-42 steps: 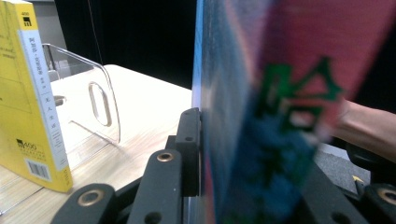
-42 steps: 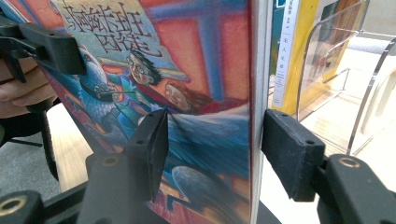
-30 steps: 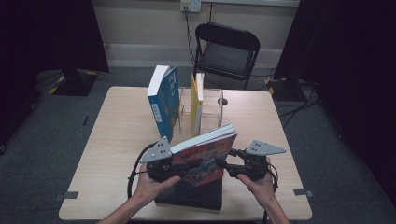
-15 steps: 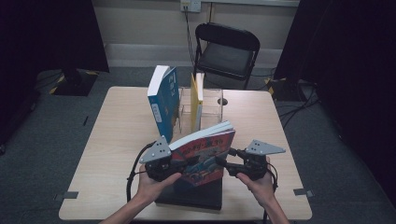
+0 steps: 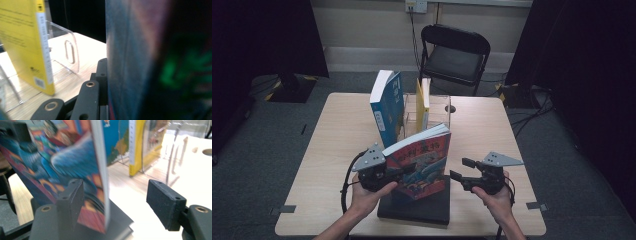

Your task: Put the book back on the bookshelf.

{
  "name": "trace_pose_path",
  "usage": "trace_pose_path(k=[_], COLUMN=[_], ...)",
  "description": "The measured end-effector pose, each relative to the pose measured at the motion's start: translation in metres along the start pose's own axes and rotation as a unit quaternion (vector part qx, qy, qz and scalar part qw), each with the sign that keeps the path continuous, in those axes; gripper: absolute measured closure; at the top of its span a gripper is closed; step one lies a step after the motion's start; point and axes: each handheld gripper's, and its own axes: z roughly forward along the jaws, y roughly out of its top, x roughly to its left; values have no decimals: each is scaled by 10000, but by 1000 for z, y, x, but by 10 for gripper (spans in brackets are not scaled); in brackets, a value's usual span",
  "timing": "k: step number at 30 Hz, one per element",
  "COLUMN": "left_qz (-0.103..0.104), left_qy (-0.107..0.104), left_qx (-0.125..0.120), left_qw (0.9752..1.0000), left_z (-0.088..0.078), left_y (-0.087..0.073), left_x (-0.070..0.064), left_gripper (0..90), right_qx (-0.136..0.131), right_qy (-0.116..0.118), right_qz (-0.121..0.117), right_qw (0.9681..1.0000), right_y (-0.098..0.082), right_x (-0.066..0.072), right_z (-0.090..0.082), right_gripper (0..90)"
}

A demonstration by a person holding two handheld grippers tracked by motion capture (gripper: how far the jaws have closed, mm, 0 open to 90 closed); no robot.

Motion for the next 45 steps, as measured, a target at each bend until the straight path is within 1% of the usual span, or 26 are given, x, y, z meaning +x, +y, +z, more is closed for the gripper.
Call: trace_pose_path(k=[4,6,8,9,11,13,14,15,16,18,21,23,24,25,27,28,29,30,32,33,34,38,41,42,44,45], left_qz=[-57,-102,-135,-128,-174,-207,-221,-256,-297,-319,-382,-400,-400,-422,-456,-446,-401,-401,-431,-412,-372,-382,-438,-472,-477,-485], left_qy=[126,180,264,308,376,435,464,467,575,643,696,695,742,820,921,969,1032,1100,1189,1213,1287,1419,1579,1667,1804,1836], left_qx=[-29,-15,-34,-56,-76,-67,-89,-66,-70,-80,-123,-131,-148,-126,-131,-123,-110,-77,-102,-110,-109,-120,-193,-190,-200,-205], left_qw=[9999,9998,9996,9994,9991,9988,9986,9986,9979,9974,9968,9967,9963,9957,9946,9942,9938,9931,9919,9917,9909,9891,9863,9847,9822,9816], left_z=[-8,-12,-15,-16,-18,-20,-20,-20,-21,-20,-22,-23,-24,-25,-26,-26,-26,-26,-26,-26,-25,-21,-17,-16,-12,-11], left_y=[-2,-2,-2,-3,-3,-3,-3,-3,-2,-1,-1,-1,-1,0,1,2,3,4,6,7,8,12,14,15,17,18], left_x=[7,10,13,15,18,21,22,23,24,26,31,33,34,34,36,37,38,39,41,41,42,45,46,47,49,50], left_gripper=[748,748,748,748,748,748,748,748,748,748,748,749,749,748,749,749,749,749,749,749,749,749,748,749,749,748], right_qx=[107,204,329,401,564,661,753,818,865,1010,1213,1308,1348,1388,1494,1511,1552,1550,1572,1597,1618,1682,1641,1617,1520,1506], right_qy=[-193,-360,-455,-532,-732,-859,-941,-990,-1023,-1150,-1368,-1440,-1501,-1534,-1606,-1627,-1625,-1623,-1658,-1666,-1680,-1772,-1848,-1879,-1933,-1933], right_qz=[60,9,32,-1,51,167,212,218,266,374,369,343,318,358,311,308,360,360,372,385,385,371,240,229,166,166], right_qw=[9997,9991,9984,9978,9957,9940,9925,9915,9906,9875,9825,9803,9789,9777,9751,9746,9738,9738,9728,9723,9717,9690,9687,9685,9691,9694], right_y=[-8,-11,-15,-18,-26,-35,-40,-42,-45,-51,-57,-59,-60,-62,-65,-67,-68,-68,-70,-70,-72,-76,-79,-80,-82,-83], right_x=[-6,-8,-12,-15,-22,-30,-34,-37,-40,-48,-55,-58,-58,-59,-61,-62,-64,-65,-66,-67,-68,-71,-69,-68,-68,-67], right_z=[-6,-8,-10,-10,-9,-6,-5,-3,-1,3,10,12,12,13,15,15,15,15,15,14,15,16,17,17,17,17], right_gripper=[294,293,285,279,257,243,234,228,227,208,186,180,172,163,162,162,162,162,164,163,163,160,160,160,153,153])
